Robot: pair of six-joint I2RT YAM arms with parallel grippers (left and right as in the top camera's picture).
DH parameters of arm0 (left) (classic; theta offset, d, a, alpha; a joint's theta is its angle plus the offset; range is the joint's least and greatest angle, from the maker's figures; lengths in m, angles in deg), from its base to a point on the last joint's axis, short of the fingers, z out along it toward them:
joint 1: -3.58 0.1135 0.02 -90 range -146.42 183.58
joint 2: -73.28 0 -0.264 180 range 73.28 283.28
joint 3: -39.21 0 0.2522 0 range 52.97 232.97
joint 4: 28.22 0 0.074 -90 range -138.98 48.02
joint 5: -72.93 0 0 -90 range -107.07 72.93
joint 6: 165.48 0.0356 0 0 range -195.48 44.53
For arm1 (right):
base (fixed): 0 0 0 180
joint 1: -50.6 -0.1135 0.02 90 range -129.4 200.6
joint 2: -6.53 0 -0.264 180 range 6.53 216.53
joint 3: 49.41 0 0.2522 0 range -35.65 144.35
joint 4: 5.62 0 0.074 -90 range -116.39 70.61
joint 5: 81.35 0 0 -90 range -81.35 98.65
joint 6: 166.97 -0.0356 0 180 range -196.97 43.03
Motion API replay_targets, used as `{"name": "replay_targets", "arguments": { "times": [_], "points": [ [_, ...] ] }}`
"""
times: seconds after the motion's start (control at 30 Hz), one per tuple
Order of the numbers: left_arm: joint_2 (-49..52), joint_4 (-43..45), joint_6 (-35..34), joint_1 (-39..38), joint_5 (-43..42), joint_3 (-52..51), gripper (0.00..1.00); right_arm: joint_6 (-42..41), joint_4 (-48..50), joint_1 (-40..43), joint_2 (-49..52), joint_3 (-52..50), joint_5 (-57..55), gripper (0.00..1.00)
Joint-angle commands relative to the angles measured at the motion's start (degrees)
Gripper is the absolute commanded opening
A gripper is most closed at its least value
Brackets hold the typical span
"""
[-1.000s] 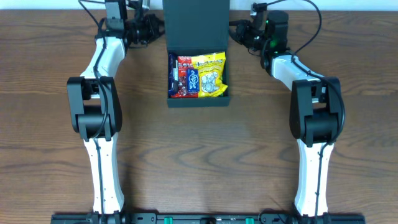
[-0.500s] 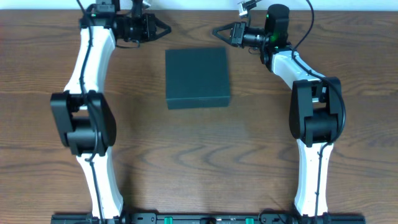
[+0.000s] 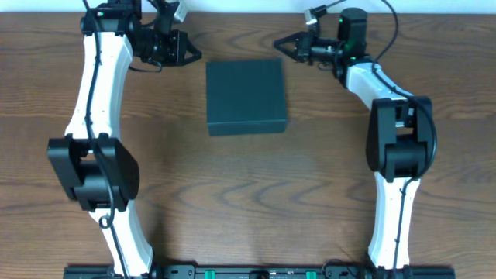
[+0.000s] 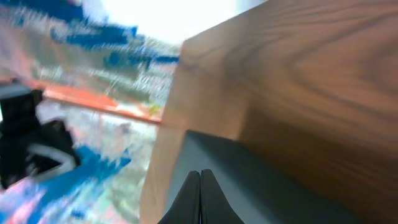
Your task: Pack container
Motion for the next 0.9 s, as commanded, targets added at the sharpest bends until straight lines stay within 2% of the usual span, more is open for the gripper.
{"name": "replay_targets", "arguments": {
  "times": [0.0, 0.33, 0.53, 0.6, 0.7, 0.87],
  "points": [
    [-4.81, -2.75, 1.51, 0.42, 1.84, 0.87, 0.06, 3.19, -0.74, 2.75, -1.38, 0.74, -0.76, 0.02],
    [-16.94, -9.57, 4.48, 0.33, 3.80, 0.87, 0.06, 2.99, -1.14, 3.30, -10.05, 0.74, 11.04, 0.02],
    [-23.43, -15.37, 8.26, 0.31, 4.70, 0.87, 0.06, 3.13, -5.46, 2.91, -19.06, 0.72, 11.63, 0.02],
    [-25.31, -18.16, 10.03, 0.31, 4.70, 0.79, 0.06, 3.96, -8.59, 2.67, -22.69, 0.72, 10.99, 0.02],
    [-28.28, -21.99, 12.17, 0.31, 4.61, 0.28, 0.06, 10.84, -16.90, 2.01, -28.83, 0.72, 8.85, 0.02],
    [-36.11, -22.34, 12.20, 0.31, 4.07, -4.24, 0.06, 27.82, -40.61, -0.61, -41.33, 0.72, -6.23, 0.01]
  ]
}}
